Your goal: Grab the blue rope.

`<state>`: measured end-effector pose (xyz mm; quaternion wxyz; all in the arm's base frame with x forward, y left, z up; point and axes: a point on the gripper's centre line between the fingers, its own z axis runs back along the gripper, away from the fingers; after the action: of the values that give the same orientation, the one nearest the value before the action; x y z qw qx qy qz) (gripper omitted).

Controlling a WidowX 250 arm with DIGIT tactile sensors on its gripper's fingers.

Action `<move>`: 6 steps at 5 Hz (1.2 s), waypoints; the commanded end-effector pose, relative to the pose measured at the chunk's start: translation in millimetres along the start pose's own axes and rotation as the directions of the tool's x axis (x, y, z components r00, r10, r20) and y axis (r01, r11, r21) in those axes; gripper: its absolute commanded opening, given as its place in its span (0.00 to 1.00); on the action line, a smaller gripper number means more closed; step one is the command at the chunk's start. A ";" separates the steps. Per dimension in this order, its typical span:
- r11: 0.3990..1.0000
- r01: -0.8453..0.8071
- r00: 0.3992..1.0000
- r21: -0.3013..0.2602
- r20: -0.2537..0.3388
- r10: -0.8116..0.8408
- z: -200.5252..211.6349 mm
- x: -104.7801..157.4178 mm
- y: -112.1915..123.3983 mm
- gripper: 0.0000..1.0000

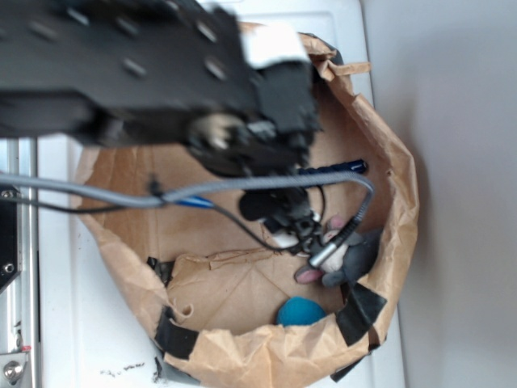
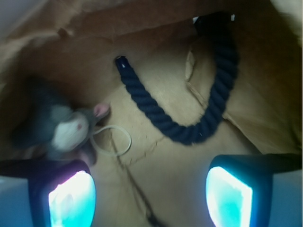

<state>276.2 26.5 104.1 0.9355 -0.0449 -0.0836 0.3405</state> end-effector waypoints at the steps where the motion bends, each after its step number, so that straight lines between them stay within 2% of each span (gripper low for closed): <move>1: 0.999 -0.016 1.000 -0.045 -0.005 0.016 -4.4 17.5 -2.9 1.00; 4: 0.999 -0.016 1.000 -0.045 -0.005 0.016 -4.4 17.5 -2.9 1.00; 6: 0.976 -0.216 0.975 -0.003 -0.051 0.216 -17.2 27.3 12.3 1.00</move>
<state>287.1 38.4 75.1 0.8991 -0.0637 -0.0312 0.4319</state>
